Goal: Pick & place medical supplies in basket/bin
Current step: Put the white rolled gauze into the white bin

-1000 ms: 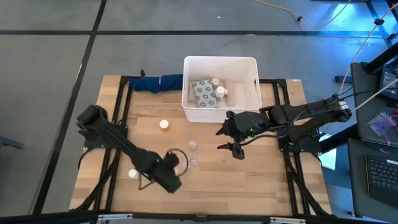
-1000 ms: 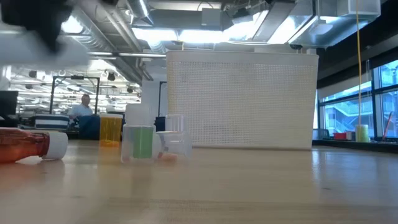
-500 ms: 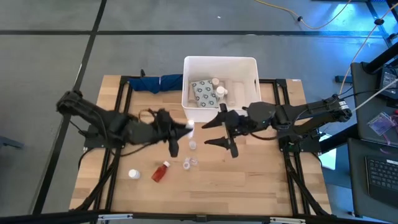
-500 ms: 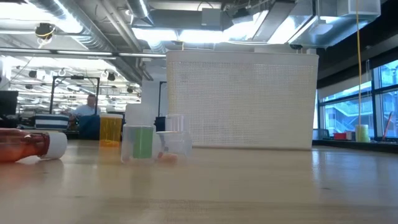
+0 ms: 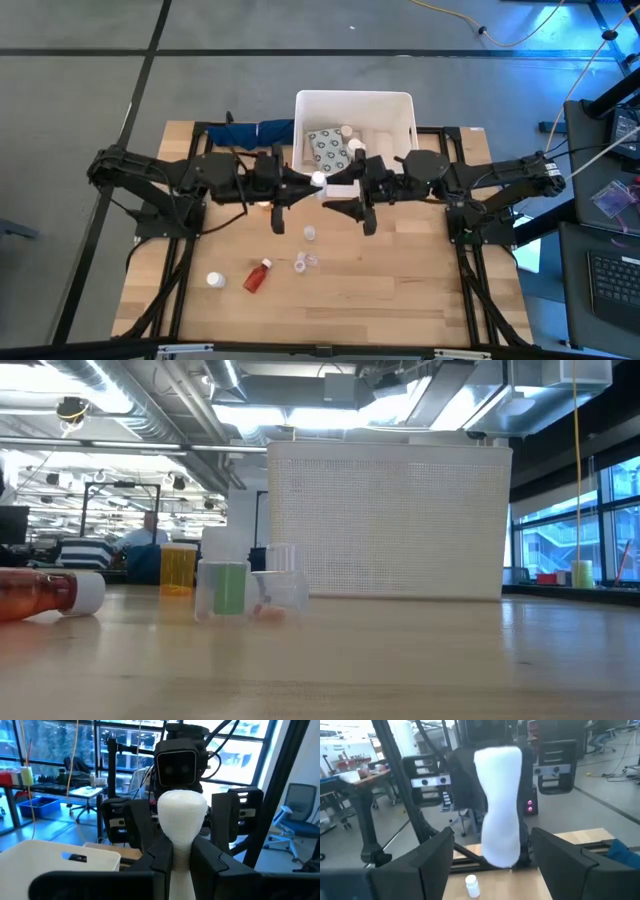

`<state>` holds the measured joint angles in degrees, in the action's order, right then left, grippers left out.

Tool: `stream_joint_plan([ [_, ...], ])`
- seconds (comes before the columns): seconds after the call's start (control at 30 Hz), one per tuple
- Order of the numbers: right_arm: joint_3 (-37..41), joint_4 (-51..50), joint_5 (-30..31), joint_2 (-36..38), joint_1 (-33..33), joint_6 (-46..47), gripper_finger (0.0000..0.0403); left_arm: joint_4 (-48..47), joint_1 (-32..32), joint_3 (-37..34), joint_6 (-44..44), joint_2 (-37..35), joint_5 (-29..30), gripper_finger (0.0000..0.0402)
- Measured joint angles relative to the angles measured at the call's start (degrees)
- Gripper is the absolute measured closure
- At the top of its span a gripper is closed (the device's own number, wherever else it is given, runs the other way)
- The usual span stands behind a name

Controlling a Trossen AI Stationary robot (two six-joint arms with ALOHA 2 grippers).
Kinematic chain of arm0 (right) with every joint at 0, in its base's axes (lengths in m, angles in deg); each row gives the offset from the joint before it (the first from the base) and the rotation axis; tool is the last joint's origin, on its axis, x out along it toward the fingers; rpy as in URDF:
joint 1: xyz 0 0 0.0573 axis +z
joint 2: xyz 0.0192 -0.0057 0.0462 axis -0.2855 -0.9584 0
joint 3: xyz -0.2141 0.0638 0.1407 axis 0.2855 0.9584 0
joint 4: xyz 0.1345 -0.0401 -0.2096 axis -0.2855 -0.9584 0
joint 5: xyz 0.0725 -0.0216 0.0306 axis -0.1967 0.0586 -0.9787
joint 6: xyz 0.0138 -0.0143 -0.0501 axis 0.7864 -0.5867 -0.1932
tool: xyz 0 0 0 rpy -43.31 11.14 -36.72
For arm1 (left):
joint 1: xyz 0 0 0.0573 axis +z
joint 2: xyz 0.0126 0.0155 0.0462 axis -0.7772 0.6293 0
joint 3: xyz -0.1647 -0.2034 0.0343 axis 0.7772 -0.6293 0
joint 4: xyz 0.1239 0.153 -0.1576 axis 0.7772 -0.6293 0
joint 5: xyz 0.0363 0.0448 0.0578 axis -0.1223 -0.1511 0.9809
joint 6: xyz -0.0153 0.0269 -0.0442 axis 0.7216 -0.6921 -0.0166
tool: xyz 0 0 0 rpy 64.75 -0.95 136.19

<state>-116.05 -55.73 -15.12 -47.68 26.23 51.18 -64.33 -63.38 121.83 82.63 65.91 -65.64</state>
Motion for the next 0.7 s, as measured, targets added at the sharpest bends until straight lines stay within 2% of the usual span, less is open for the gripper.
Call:
stream_joint_plan([
  [0.17,0.0,2.1,-0.2,-0.6,-1.3,0.2,0.0145,2.7,3.3,0.0,0.0,0.0,-6.0,0.036],
  [0.27,0.0,3.7,-0.2,-1.4,-1.9,-0.2,0.0167,2.5,5.2,0.0,0.0,0.0,-6.6,0.0355],
  [0.5,0.0,4.3,-0.2,-1.4,-3.9,-0.3,0.0258,2.2,9.1,0.0,0.0,0.0,-12.9,0.0354],
  [0.7,0.0,4.3,0.1,-1.4,-5.0,-0.4,0.0343,1.4,11.7,0.0,-1.0,-0.1,-14.2,0.0327],
])
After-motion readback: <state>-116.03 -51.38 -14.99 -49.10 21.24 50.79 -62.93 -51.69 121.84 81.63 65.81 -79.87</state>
